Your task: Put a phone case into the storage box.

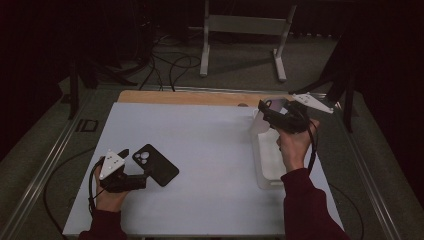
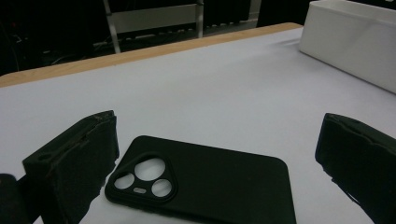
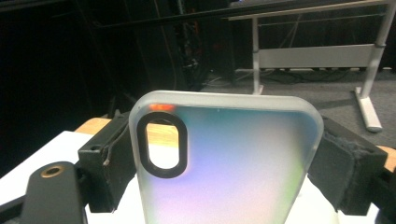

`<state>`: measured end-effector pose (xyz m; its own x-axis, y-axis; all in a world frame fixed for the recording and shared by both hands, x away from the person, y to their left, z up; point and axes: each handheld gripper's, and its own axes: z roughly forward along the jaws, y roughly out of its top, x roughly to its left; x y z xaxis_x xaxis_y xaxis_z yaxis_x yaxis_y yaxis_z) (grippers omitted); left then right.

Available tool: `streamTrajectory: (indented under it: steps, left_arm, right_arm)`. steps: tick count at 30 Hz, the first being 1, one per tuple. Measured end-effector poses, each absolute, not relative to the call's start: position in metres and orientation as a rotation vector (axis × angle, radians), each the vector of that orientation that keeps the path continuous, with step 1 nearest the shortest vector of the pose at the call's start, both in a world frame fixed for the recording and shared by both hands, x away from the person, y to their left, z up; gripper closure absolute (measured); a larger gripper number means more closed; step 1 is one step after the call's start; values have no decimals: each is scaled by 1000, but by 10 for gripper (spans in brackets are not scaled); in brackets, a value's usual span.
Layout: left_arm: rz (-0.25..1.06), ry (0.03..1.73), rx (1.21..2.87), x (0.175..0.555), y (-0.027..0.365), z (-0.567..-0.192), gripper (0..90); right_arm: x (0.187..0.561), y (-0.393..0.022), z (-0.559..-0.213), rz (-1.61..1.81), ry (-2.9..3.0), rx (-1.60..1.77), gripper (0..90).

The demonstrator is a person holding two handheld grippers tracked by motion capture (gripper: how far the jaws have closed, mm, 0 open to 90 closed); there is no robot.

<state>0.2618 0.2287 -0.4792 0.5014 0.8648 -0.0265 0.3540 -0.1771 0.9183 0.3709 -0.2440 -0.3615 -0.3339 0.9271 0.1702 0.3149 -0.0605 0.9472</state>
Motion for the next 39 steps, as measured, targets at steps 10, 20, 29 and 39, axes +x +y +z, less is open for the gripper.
streamTrajectory:
  steps: [10, 20, 29, 39]
  left_arm:
    - [646, 1030, 1759, 262, 228, -479, 1]
    - [647, 1030, 1759, 262, 228, -479, 1]
    - [650, 1029, 1758, 262, 228, -479, 1]
    - [651, 1030, 1756, 261, 228, -479, 1]
  right_arm:
    - [380, -248, -362, 1356, 1651, 1349, 168]
    - [389, -249, -365, 1315, 1649, 1356, 168]
    - [397, -251, -369, 1297, 1648, 1373, 168]
    - [403, -252, -373, 1269, 1645, 1385, 167]
